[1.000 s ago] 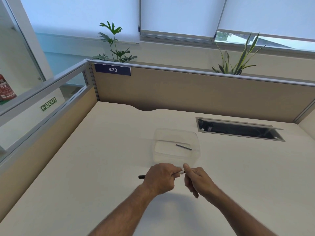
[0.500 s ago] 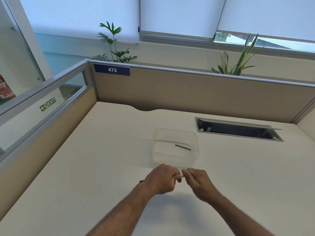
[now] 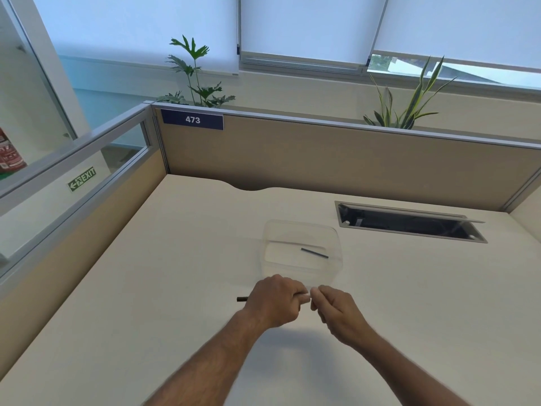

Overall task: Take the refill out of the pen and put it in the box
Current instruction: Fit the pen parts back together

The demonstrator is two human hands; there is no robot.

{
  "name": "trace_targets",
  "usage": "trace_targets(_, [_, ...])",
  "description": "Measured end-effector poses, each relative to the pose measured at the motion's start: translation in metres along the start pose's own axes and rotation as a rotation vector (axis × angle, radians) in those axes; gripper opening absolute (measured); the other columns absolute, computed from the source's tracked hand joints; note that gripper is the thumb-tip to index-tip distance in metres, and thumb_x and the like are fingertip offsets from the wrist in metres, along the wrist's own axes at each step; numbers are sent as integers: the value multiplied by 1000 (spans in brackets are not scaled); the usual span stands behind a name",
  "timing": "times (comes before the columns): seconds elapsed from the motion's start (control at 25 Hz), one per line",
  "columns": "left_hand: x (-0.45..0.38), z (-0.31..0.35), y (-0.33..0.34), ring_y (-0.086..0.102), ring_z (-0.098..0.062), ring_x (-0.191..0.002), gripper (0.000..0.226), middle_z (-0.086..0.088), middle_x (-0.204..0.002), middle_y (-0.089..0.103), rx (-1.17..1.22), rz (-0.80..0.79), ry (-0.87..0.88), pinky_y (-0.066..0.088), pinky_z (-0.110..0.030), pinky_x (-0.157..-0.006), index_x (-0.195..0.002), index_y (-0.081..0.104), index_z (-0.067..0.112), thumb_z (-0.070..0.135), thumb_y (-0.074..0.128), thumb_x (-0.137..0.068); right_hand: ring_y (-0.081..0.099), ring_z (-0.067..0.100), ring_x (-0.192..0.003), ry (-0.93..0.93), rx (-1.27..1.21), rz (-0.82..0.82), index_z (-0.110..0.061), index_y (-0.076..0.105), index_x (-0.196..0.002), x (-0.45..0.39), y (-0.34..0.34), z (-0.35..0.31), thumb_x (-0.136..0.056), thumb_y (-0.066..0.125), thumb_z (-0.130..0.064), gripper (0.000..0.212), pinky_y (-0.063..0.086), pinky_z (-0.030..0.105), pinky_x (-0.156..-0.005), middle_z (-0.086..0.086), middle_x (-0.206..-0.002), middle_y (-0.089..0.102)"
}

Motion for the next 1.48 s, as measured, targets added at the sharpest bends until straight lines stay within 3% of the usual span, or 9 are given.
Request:
trace_targets(0.16, [-1,-2,4,60,-17,-68,28,6,-66,67,67,-115,-6,55,-39,-71,-88,71,22,32,48,-99,50,6,-53,-193,98,3,-24,57,-79,1,-3,-5,-100,47,-32,24,41,20,-54,-11,-58,56])
trace_targets(0.28, [1,-4,14,60,-13,-65,34,14,-56,57,175,-231,-26,56,-37,-74,-82,71,20,32,46,-101,47,5,-54,-286,136,40,-24,53,-70,3,-5,-11,-97,48,-27,28,38,21,-54,-13,-58,51])
trace_targets(0.36, [2,-2,17,60,-12,-68,35,8,-70,67,182,-241,-18,56,-36,-75,-81,72,20,31,45,-101,42,4,-52,-308,120,66,-32,47,-62,4,-4,-16,-96,49,-22,36,35,20,-52,-14,-55,48])
trace_targets(0.48, [-1,-2,11,66,-17,-76,29,-1,-86,76,149,-126,4,57,-38,-75,-82,74,18,26,50,-98,37,5,-49,-175,11,82,-28,44,-54,0,-2,-11,-100,51,-19,48,31,18,-50,-12,-49,43])
trace_targets(0.84, [-3,4,-14,59,-13,-61,8,4,-69,74,119,199,15,52,-31,-58,-84,77,26,31,72,-81,16,13,-37,376,-446,-26,-23,34,-44,-1,12,8,-101,44,-41,60,19,16,-39,-1,-43,25])
trace_targets(1.04, [-5,2,-8,60,-21,-63,26,1,-69,71,14,46,-13,54,-37,-62,-75,69,19,34,55,-91,44,9,-42,36,-60,77,-25,55,-56,-6,-6,-9,-102,46,-37,48,37,25,-46,-9,-45,51])
trace_targets(1.24, [-3,2,2,59,-16,-65,27,6,-68,68,148,-127,-3,56,-39,-71,-84,72,18,25,50,-97,49,6,-53,-266,212,92,-36,49,-68,-2,-7,-21,-100,43,-34,32,41,26,-54,-20,-58,56])
trace_targets(1.36, [-1,0,9,57,-8,-60,30,16,-60,58,203,-207,-3,57,-36,-71,-82,72,15,23,49,-99,44,7,-49,-349,243,114,-21,56,-65,0,-5,-23,-99,43,-37,40,41,30,-51,-9,-54,51])
trace_targets(1.48, [2,0,13,66,-18,-76,29,-1,-82,75,152,-203,21,58,-40,-76,-85,75,15,22,51,-98,40,7,-45,-268,143,87,-17,68,-64,4,4,-16,-101,50,-26,42,35,25,-49,-6,-47,51])
Point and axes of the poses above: each hand's wrist, its own x-axis away from the middle knuckle, its own y-axis out of the palm, z = x × y, the point moved 8 cm from there along -x, towards the middle knuckle
